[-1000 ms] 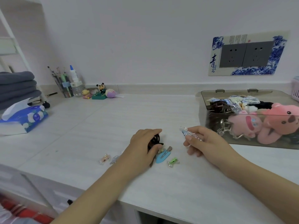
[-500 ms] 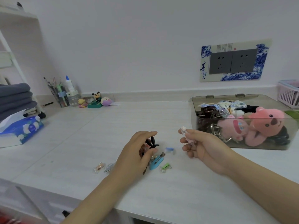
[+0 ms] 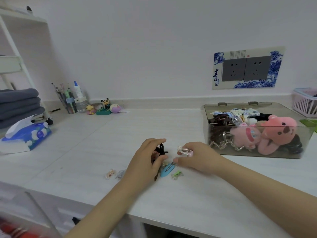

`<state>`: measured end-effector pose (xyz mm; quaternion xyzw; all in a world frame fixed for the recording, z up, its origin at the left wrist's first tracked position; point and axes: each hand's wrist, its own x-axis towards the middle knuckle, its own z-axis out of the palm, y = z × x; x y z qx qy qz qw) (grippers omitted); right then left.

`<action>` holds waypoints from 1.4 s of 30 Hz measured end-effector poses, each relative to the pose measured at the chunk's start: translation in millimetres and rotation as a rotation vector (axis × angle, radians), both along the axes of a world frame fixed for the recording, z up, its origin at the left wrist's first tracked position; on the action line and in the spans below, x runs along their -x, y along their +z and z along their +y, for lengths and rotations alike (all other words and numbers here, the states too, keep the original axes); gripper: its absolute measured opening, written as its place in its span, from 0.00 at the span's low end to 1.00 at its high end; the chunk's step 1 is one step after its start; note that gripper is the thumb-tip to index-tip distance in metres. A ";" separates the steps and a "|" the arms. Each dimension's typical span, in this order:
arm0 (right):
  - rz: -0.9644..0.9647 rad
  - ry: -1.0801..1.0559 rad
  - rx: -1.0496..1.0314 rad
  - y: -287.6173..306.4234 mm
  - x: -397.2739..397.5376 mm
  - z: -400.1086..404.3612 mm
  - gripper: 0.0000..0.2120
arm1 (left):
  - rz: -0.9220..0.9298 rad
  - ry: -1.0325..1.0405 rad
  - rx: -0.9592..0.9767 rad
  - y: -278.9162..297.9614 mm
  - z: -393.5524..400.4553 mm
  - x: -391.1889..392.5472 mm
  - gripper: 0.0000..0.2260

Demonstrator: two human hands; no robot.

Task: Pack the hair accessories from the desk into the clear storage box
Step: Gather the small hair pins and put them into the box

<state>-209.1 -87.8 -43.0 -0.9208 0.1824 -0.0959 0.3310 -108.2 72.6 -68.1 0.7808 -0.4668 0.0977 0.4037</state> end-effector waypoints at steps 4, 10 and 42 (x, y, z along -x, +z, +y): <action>-0.002 -0.031 0.153 -3.9 -4.4 8.9 0.12 | 0.012 0.011 0.027 -1.0 2.8 0.1 0.17; -0.068 -0.016 0.074 -1.1 3.7 3.9 0.13 | 0.001 0.028 0.007 0.8 2.7 1.7 0.17; -0.071 0.294 0.039 6.0 21.8 8.7 0.08 | -0.020 0.026 0.050 -1.4 2.0 -0.2 0.17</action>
